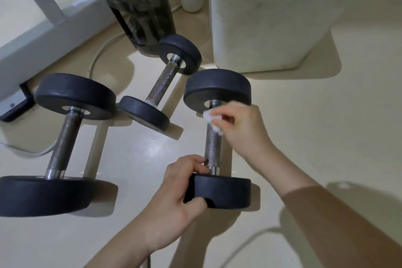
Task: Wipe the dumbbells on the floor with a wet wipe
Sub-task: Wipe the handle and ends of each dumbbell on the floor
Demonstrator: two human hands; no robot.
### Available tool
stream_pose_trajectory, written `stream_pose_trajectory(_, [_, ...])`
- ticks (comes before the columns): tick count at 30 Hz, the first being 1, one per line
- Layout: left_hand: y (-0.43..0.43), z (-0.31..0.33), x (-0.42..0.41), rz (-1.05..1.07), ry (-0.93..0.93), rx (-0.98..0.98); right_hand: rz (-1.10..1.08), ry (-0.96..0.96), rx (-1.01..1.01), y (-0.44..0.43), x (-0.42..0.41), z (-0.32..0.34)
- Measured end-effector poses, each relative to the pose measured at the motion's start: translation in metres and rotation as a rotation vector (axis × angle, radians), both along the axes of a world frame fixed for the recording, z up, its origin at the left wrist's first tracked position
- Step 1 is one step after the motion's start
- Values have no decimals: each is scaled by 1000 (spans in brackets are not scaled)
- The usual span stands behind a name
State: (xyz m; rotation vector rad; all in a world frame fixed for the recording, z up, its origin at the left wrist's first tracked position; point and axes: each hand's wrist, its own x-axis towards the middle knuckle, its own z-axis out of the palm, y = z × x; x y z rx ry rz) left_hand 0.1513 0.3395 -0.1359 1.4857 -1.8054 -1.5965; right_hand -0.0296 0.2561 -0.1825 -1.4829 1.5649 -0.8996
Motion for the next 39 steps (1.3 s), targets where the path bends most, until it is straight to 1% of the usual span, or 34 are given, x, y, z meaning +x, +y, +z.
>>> stream_pose_trajectory(1, [3, 2, -1, -5, -1, -24, -46, 56, -62, -7, 2, 1])
stream_pose_trajectory(2, [4, 3, -2, -3, -10, -41, -13, 141, -98, -8, 0, 0])
stream_pose_trajectory(3, [4, 2, -1, -2, -17, -38, 81, 203, -97, -1, -4, 0])
stream_pose_trajectory(4, [5, 1, -1, 4, -24, -38, 194, 223, -40, 12, -8, 4])
stream_pose_trajectory(6, [7, -1, -4, 0, -33, -77, 401, 206, 129, 38, -15, 13])
stream_pose_trajectory(7, [9, -1, -7, 2, -50, -100, 449, 204, 145, 40, -16, 14])
stream_pose_trajectory(8, [11, -1, -10, 4, -64, -119, 424, 238, 89, 32, -15, 14])
stream_pose_trajectory(10, [13, -1, -13, -22, -90, -153, 218, 240, -55, 5, -13, 9])
stream_pose_trajectory(11, [13, -1, -13, -53, -111, -161, 99, 213, -82, -4, -12, 8])
stream_pose_trajectory(12, [11, 0, -13, -90, -133, -165, 31, 183, -81, -6, -13, 7])
stream_pose_trajectory(13, [8, 1, -12, -119, -150, -172, 20, 150, -42, 1, -14, 6])
stream_pose_trajectory(14, [2, 2, -12, -117, -167, -191, 65, 118, 41, 15, -15, 8])
stream_pose_trajectory(16, [-17, 3, -15, -31, -194, -281, 180, 50, 237, 41, -17, 9])
stream_pose_trajectory(17, [-28, 1, -18, 7, -208, -298, 201, -11, 297, 48, -18, 11])
stream_pose_trajectory(18, [-39, -2, -23, 16, -222, -274, 197, -98, 340, 49, -19, 12])
stream_pose_trajectory(19, [-50, -5, -28, -10, -233, -236, 169, -224, 386, 49, -21, 14])
stream_pose_trajectory(20, [-60, -8, -33, -52, -246, -204, 120, -376, 429, 49, -22, 16])
stream_pose_trajectory(21, [-67, -11, -35, -92, -271, -193, 60, -487, 454, 52, -23, 19])
stream_pose_trajectory(22, [-73, -13, -37, -139, -327, -211, 8, -538, 443, 61, -22, 21])
stream_pose_trajectory(23, [-78, -14, -37, -199, -401, -247, -25, -522, 398, 74, -18, 24])
stream_pose_trajectory(24, [-81, -16, -36, -253, -455, -282, -39, -450, 336, 90, -11, 25])
stream_pose_trajectory(25, [-84, -18, -35, -289, -474, -311, -40, -317, 264, 106, -4, 25])
stream_pose_trajectory(27, [-90, -21, -35, -296, -438, -418, -4, -11, 86, 127, 9, 20])
stream_pose_trajectory(28, [-95, -23, -37, -263, -397, -501, 5, 74, 17, 132, 14, 13])
stream_pose_trajectory(29, [-102, -26, -40, -224, -357, -603, -5, 99, -19, 135, 17, 7])
stream_pose_trajectory(31, [-115, -33, -46, -169, -342, -772, -57, 59, -39, 137, 22, 0])
stream_pose_trajectory(33, [-119, -40, -48, -154, -345, -811, -116, -33, -28, 138, 23, -2])
stream_pose_trajectory(34, [-117, -40, -46, -191, -331, -818, -128, -56, -30, 139, 23, -3])
stream_pose_trajectory(35, [-111, -39, -42, -276, -302, -804, -124, -60, -38, 140, 23, -4])
stream_pose_trajectory(37, [-97, -29, -33, -563, -248, -709, -109, -51, -55, 140, 22, -4])
stream_pose_trajectory(39, [-105, -16, -32, -865, -265, -650, -108, -46, -54, 140, 22, -5])
